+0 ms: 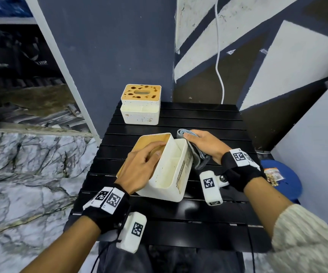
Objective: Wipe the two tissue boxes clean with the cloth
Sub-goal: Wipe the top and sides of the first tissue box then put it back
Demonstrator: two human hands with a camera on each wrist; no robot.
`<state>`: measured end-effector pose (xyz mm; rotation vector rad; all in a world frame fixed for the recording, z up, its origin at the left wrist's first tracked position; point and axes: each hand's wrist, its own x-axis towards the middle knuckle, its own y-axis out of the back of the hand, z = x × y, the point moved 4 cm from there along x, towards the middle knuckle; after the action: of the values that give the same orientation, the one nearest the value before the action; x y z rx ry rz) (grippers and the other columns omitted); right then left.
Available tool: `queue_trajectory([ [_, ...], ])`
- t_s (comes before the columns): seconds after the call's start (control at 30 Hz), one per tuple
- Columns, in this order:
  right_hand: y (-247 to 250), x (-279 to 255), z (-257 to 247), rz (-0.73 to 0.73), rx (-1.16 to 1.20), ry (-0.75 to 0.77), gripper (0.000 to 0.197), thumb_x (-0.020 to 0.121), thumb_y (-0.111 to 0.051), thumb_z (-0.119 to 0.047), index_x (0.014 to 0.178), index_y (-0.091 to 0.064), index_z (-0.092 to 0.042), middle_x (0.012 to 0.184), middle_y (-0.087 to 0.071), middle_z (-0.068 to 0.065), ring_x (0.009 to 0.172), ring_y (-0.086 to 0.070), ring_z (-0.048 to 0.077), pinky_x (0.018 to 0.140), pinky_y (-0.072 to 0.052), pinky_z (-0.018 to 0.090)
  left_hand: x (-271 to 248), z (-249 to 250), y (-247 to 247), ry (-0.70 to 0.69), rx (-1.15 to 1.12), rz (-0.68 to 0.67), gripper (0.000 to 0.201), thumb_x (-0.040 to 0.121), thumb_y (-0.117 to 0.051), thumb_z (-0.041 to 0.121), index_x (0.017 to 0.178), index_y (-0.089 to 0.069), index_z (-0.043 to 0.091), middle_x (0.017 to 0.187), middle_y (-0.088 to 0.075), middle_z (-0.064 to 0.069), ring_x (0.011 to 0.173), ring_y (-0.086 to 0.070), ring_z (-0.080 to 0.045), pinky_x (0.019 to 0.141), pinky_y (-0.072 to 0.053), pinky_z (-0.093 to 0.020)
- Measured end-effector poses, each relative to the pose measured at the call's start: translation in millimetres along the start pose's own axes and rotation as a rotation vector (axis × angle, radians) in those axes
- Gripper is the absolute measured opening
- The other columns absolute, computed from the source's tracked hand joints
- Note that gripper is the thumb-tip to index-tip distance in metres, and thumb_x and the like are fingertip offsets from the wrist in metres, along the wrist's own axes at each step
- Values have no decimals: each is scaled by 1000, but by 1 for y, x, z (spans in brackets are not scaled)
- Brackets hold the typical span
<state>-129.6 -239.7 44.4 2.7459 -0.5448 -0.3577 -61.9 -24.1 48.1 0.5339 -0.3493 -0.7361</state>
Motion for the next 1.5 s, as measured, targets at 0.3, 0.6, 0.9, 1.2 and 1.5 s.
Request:
queue_trajectory([
  [0.3,-7,0,26,66,17,-18,22,94,-55,-37,98,-68,-21,100,-71,8,90,-65,20,93,-48,44,-2,15,-9,-142,241,-7,30,105,-48,24,131,-61,31,53,-56,22,72,-54,7,109,-31,-33],
  [0.6,-13,-16,30,273,-231,165,26,92,-61,-29,117,-60,-23,106,-68,-6,100,-61,11,91,-44,22,2,10,-26,-199,428,-27,34,103,-37,31,132,-55,28,69,-54,9,85,-61,-15,114,-23,-33],
  [0.9,-19,-22,41,441,-291,253,37,86,-67,-32,121,-57,-23,120,-57,-2,109,-53,12,100,-44,34,1,-3,-20,-196,423,11,40,100,-46,30,137,-58,24,120,-54,-7,114,-48,-23,101,-30,-29],
  [1.2,-35,-24,37,433,-324,205,37,87,-64,-31,124,-59,-24,116,-65,-3,110,-49,23,95,-41,34,7,-22,-3,-166,637,-101,65,90,-20,60,146,-47,42,154,-38,6,149,-25,-15,123,-7,-58],
  [1.5,-54,-39,39,488,-367,341,50,84,-62,-6,132,-54,-17,132,-56,-1,116,-45,20,96,-26,14,7,-19,-4,-140,621,-84,61,92,-25,56,145,-49,40,153,-39,5,143,-33,-16,114,-28,-50],
])
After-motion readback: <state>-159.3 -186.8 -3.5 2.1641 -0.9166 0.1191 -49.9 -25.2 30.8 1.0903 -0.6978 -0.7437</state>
